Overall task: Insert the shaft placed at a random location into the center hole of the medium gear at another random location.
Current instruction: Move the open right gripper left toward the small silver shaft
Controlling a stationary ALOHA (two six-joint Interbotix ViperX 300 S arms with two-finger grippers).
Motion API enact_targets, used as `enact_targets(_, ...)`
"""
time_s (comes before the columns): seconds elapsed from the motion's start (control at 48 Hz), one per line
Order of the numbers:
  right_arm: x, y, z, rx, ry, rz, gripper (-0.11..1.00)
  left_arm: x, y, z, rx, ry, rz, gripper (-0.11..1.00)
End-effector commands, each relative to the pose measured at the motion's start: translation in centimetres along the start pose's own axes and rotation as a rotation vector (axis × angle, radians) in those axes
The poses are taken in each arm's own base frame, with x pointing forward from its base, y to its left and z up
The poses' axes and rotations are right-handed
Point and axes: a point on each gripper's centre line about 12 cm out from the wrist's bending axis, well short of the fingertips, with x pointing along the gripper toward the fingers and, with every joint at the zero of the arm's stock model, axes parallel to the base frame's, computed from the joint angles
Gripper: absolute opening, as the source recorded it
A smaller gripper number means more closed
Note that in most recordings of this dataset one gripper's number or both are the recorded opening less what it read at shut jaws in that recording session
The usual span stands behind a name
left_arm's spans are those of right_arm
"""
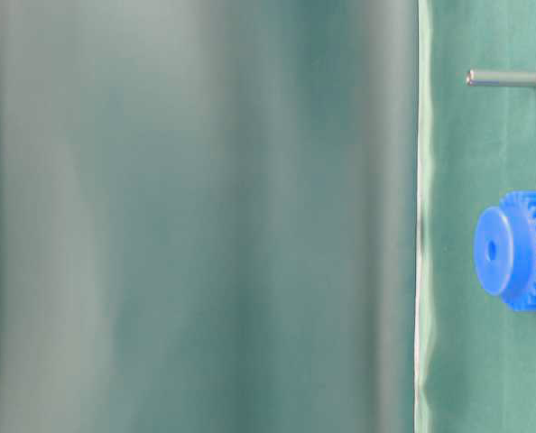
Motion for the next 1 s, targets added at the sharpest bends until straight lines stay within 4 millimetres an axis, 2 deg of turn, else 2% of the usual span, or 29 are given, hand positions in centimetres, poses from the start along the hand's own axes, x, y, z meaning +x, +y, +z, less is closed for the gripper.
enact_targets(0.0, 0.2, 0.0, 0.5, 0.002, -0.006, -0.001, 0.01, 0.5, -0.3, 0.8, 0.016, -0.003, -0.014, 0.0)
enact_targets(0.291, 0.9, -0.7, -0.3, -0.006, 0.008, -0.035, 0.01, 0.4, -0.2, 0.9, 0.011, 0.001, -0.012, 0.0)
enact_targets(0.458, 1.7, -1.8, -1.7, -0.004, 0.044, -0.084, 0.03, 0.4, -0.3, 0.8, 0.011, 0.003, -0.014, 0.0)
enact_targets(0.562, 2.4, -2.8, -3.2, 0.0, 0.089, -0.125, 0.22, 0.4, -0.2, 0.8, 0.011, 0.006, -0.012, 0.0)
enact_targets(0.708, 3.7, -4.0, -6.0, -0.007, 0.183, -0.165, 0.66, 0.4, -0.2, 0.6, 0.01, 0.017, -0.012, 0.0)
enact_targets(0.791, 4.4, -4.6, -7.9, -0.001, 0.235, -0.183, 0.87, 0.4, -0.2, 0.6, 0.01, 0.018, -0.012, 0.0)
enact_targets(0.833, 4.8, -5.0, -8.9, 0.005, 0.258, -0.198, 0.9, 0.4, -0.2, 0.6, 0.01, 0.018, -0.012, 0.0)
enact_targets(0.895, 5.1, -5.6, -10.2, 0.011, 0.288, -0.217, 0.84, 0.4, -0.2, 0.6, 0.011, 0.018, -0.014, 0.0)
enact_targets(0.979, 5.6, -6.4, -12.1, 0.024, 0.324, -0.247, 0.84, 0.4, -0.2, 0.5, 0.011, 0.02, -0.012, 0.0)
